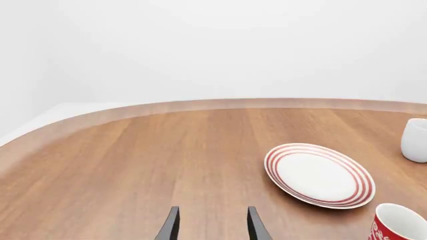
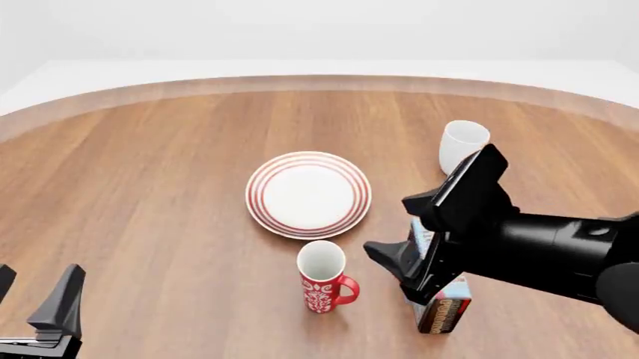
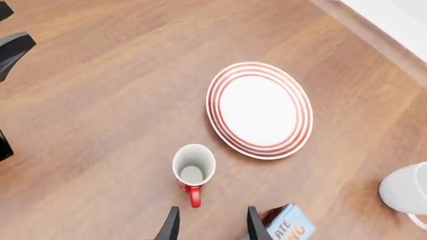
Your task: Pick up the red mug and put it on the plate
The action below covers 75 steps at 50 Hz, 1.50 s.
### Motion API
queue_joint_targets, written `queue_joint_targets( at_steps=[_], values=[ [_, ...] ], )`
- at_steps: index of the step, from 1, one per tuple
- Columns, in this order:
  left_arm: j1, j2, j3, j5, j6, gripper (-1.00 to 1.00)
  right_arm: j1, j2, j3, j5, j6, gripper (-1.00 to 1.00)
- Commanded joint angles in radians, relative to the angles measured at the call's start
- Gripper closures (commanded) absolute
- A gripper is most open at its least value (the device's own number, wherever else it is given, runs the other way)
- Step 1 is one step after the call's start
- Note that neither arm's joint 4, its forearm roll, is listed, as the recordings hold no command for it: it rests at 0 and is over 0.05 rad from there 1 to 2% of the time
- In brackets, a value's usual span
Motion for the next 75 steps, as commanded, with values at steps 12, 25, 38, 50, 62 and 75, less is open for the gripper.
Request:
queue_joint_targets(
  at_steps=[12,25,38,50,62,75],
  values=[
    [0.0,0.0,0.0,0.0,0.0,-1.0,0.01,0.075,0.049,-0.083,0.02,-1.0],
    [0.0,0.0,0.0,0.0,0.0,-1.0,0.009,0.097,0.089,-0.119,0.048,-1.0],
    [0.0,0.0,0.0,0.0,0.0,-1.0,0.025,0.138,0.1,-0.154,0.074,-1.0],
    [0.0,0.0,0.0,0.0,0.0,-1.0,0.032,0.174,0.107,-0.183,0.09,-1.0],
    [0.0,0.0,0.0,0.0,0.0,-1.0,0.016,0.189,0.118,-0.201,0.094,-1.0],
    [0.0,0.0,0.0,0.0,0.0,-1.0,0.006,0.234,0.122,-0.237,0.109,-1.0]
  ],
)
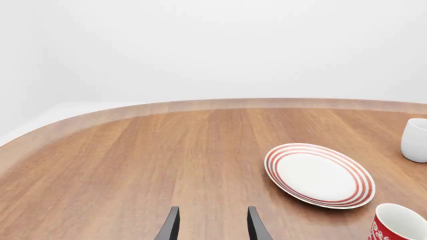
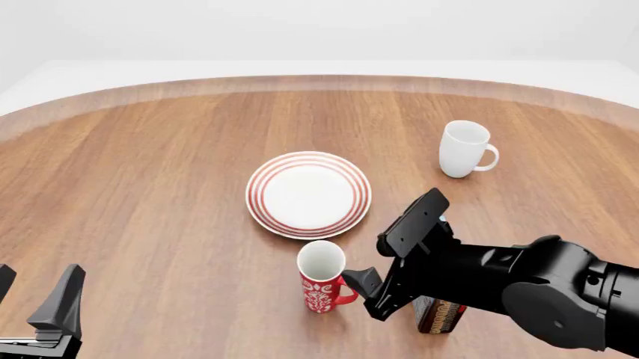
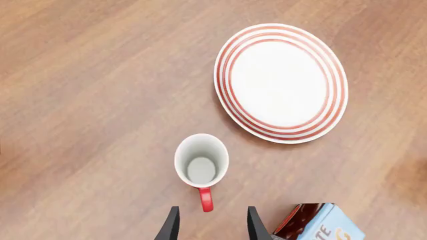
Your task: Pick up the red mug and put it on the plate
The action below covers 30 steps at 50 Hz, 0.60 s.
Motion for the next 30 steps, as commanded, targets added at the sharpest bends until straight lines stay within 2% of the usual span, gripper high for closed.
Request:
queue_joint_targets(
  at_steps=[1,30],
  values=[
    [0.0,0.0,0.0,0.0,0.0,-1.0,-0.008,0.033,0.001,-0.023,0.008,-1.0],
    [0.0,0.0,0.0,0.0,0.0,-1.0,0.001,0.099,0.023,-0.079,0.037,-1.0]
  ],
)
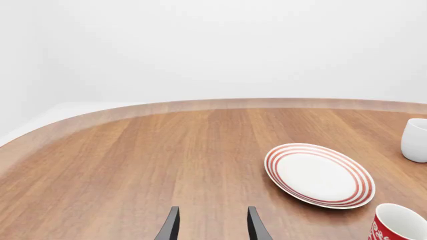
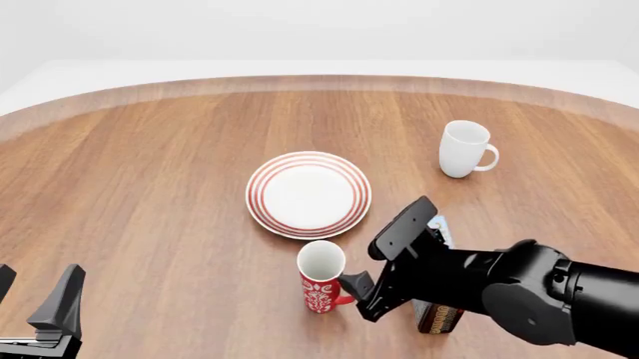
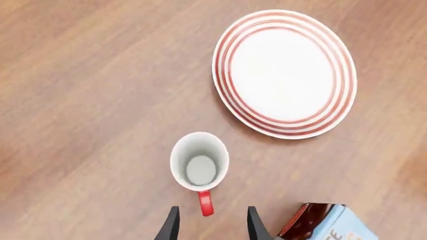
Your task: Pick up the red mug and put it on the plate
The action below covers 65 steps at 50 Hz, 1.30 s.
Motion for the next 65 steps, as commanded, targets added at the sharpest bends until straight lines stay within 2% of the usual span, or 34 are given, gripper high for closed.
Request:
queue_joint_targets(
  at_steps=[1,52,65],
  values=[
    [0.0,0.0,0.0,0.0,0.0,-1.0,0.007,0.027,0.009,-0.025,0.014,-1.0],
    [0.0,0.0,0.0,0.0,0.0,-1.0,0.021,0.116,0.054,-0.128,0.068,-1.0],
    [0.0,0.0,0.0,0.0,0.0,-1.0,0.031,0.16,0.069,-0.179,0.088,-1.0]
  ],
)
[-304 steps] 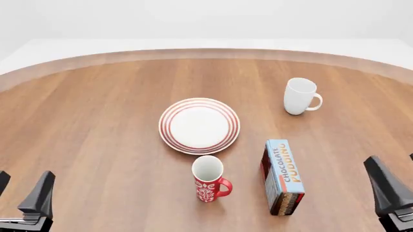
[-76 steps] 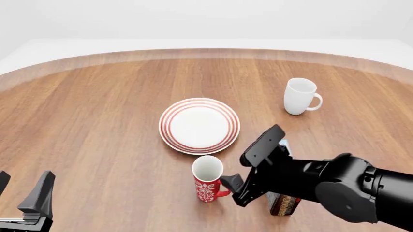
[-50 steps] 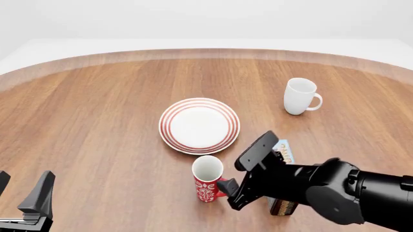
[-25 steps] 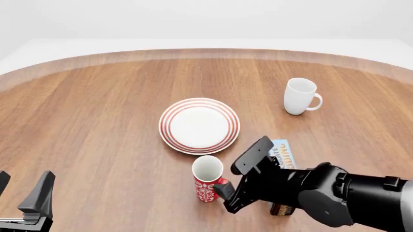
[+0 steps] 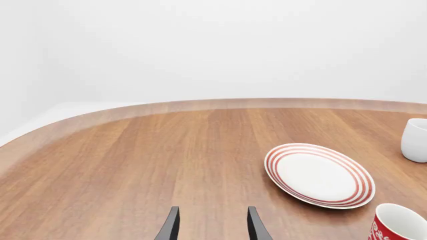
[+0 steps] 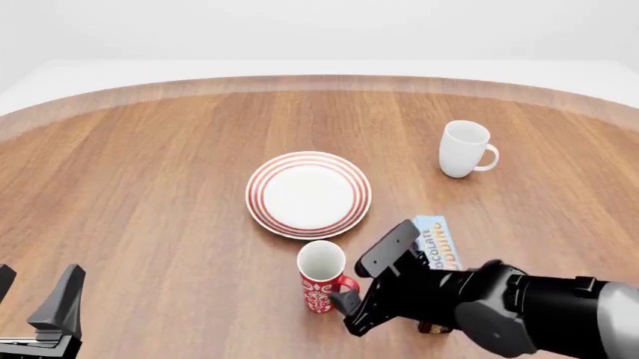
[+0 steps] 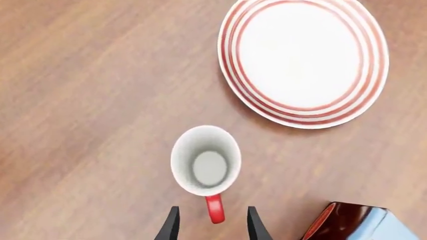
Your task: Pick up the red mug and put it on the plate
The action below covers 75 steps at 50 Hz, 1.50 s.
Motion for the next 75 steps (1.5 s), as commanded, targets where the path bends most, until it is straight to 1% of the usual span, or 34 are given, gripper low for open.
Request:
queue_joint_targets(
  at_steps=[1,24,38,54,55,62,66,75],
  values=[
    [0.0,0.0,0.0,0.0,0.0,-1.0,0.006,0.03,0.012,-0.033,0.014,-1.0],
    [0.0,0.0,0.0,0.0,0.0,-1.0,0.002,0.066,0.017,-0.062,0.029,-1.0],
    [0.0,0.0,0.0,0.0,0.0,-1.0,0.011,0.105,0.026,-0.098,0.046,-1.0],
    [0.0,0.0,0.0,0.0,0.0,-1.0,0.007,0.113,0.036,-0.116,0.05,-1.0],
    [0.0,0.0,0.0,0.0,0.0,-1.0,0.008,0.113,0.037,-0.117,0.05,1.0],
    [0.0,0.0,0.0,0.0,0.0,-1.0,0.007,0.106,0.032,-0.109,0.049,1.0],
    [0.0,0.0,0.0,0.0,0.0,-1.0,0.017,0.106,0.038,-0.114,0.059,1.0],
    [0.0,0.0,0.0,0.0,0.0,-1.0,0.005,0.08,0.035,-0.102,0.045,1.0]
  ],
)
